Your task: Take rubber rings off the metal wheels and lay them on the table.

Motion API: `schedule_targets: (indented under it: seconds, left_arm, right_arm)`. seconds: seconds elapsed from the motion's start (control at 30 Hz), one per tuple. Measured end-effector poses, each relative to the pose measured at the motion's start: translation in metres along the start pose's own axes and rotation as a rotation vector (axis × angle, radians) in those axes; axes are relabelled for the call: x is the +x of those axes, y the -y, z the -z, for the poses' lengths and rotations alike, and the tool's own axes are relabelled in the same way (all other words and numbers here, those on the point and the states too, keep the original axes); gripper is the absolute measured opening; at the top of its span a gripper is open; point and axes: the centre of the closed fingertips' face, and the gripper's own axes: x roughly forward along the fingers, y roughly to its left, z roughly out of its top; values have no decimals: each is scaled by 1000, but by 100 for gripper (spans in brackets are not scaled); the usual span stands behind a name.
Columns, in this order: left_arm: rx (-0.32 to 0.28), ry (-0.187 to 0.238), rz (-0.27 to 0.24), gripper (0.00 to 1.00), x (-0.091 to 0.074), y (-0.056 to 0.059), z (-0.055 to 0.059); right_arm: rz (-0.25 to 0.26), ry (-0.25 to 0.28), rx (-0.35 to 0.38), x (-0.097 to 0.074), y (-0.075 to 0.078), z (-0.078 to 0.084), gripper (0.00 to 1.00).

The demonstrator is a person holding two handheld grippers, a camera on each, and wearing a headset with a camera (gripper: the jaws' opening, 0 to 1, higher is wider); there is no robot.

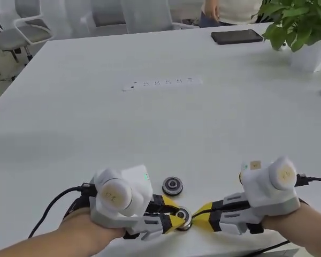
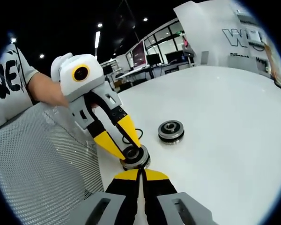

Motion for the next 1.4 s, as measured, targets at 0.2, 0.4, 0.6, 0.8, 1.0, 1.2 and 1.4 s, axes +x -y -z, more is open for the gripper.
schedule_targets:
  seconds: [0.2, 0.4, 0.6, 0.8, 1.0, 1.2, 1.4]
  left_arm:
    - [-2, -3, -6, 7, 0, 0, 0]
    - [-1, -4, -6, 7, 0, 0, 0]
    - [-1, -2, -6, 7, 0, 0, 0]
    - [-6, -3, -10, 7, 1, 0, 0]
    - [-10, -5, -13, 7, 1, -1, 0]
    - [-14, -9, -18, 7, 1, -1, 0]
    - [-13, -9, -18, 7, 1, -1, 0]
  right_arm:
    - [1, 63, 148, -1, 2, -2, 0]
    - [-1, 100, 217, -3, 4, -2, 0]
    - [-12, 152, 262, -7, 5, -12, 0]
    - [-15, 155, 263, -6, 4, -13, 0]
    - [-23, 171, 262, -7, 2, -15, 0]
    - [-34, 173, 264, -7, -1, -18, 0]
    - [-41, 165, 241, -6, -5, -20, 0]
